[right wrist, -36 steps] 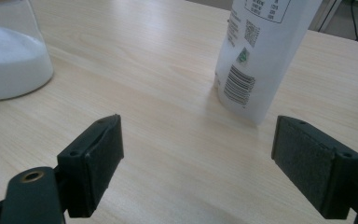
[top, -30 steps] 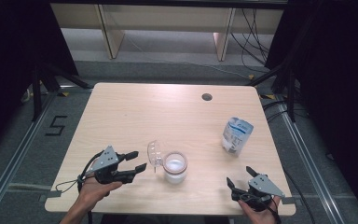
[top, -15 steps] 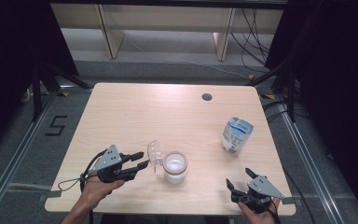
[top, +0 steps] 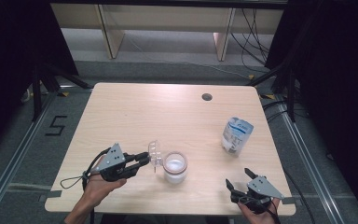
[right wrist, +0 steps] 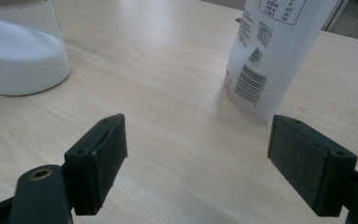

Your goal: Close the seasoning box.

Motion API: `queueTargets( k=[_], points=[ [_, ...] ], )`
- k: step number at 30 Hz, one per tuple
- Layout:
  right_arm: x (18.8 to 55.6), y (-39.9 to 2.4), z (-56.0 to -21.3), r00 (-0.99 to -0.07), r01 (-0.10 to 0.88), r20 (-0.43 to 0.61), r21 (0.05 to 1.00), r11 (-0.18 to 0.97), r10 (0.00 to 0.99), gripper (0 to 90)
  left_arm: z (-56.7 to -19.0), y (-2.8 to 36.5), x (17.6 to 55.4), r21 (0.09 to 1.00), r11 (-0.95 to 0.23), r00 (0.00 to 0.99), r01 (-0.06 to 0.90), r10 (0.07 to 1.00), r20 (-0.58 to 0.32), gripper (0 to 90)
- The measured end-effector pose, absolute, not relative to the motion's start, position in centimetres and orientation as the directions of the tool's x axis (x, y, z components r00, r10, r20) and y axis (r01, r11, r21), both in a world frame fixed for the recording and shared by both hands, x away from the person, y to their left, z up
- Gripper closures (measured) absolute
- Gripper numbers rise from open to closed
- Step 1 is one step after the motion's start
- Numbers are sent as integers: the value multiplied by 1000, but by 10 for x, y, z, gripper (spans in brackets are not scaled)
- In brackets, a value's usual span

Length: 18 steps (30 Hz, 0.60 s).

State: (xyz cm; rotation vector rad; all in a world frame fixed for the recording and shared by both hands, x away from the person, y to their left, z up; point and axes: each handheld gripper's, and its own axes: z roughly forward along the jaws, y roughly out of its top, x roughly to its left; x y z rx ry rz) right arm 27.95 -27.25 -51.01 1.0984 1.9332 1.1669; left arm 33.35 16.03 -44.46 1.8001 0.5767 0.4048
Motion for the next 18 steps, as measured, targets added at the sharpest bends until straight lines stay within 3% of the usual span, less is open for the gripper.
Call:
queueTargets(
  k=[18],
  points=[
    [279, -273, -510, -457, 339, -84, 904, 261, 885, 213, -443, 150, 336, 956, -239, 834, 172, 552, -12, 783]
  ],
)
